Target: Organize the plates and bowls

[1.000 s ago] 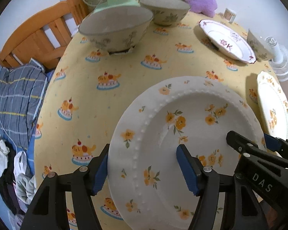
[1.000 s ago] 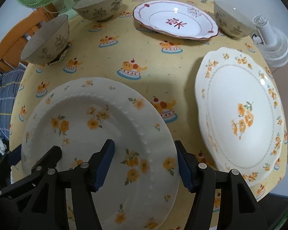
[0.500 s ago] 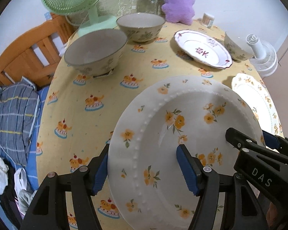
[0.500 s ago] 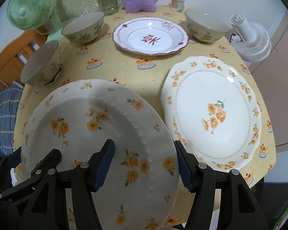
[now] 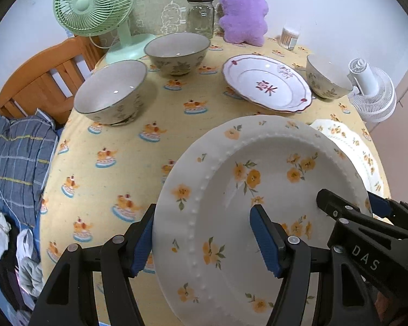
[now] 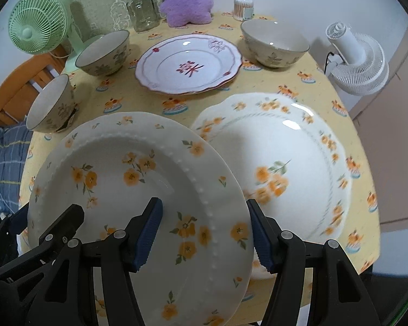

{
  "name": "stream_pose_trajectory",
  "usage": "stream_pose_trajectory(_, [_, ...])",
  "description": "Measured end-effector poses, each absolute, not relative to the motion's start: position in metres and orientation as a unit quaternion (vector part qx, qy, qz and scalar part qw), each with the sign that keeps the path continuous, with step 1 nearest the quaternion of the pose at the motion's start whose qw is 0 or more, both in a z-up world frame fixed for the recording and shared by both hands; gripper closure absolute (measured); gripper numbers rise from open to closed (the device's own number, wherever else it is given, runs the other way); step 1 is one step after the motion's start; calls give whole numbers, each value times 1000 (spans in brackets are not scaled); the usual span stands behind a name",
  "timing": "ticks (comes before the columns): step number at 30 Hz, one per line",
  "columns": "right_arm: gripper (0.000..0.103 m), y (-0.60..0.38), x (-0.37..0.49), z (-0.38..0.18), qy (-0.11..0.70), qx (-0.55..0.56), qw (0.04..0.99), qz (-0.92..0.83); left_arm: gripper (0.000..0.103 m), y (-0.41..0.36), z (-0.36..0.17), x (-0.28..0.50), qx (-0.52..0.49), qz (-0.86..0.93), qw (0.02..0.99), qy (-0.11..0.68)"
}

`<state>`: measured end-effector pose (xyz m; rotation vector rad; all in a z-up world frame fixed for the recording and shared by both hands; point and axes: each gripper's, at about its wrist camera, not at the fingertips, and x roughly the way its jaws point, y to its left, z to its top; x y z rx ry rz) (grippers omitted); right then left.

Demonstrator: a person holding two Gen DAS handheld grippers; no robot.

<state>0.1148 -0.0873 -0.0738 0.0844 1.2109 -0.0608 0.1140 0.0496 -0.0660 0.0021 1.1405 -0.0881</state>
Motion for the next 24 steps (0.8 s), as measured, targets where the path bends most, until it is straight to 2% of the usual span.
stream_pose_trajectory(24, [38,-233,144,-82,580,17,814,-36,35,-90,-91,137,-26,-48,831,554])
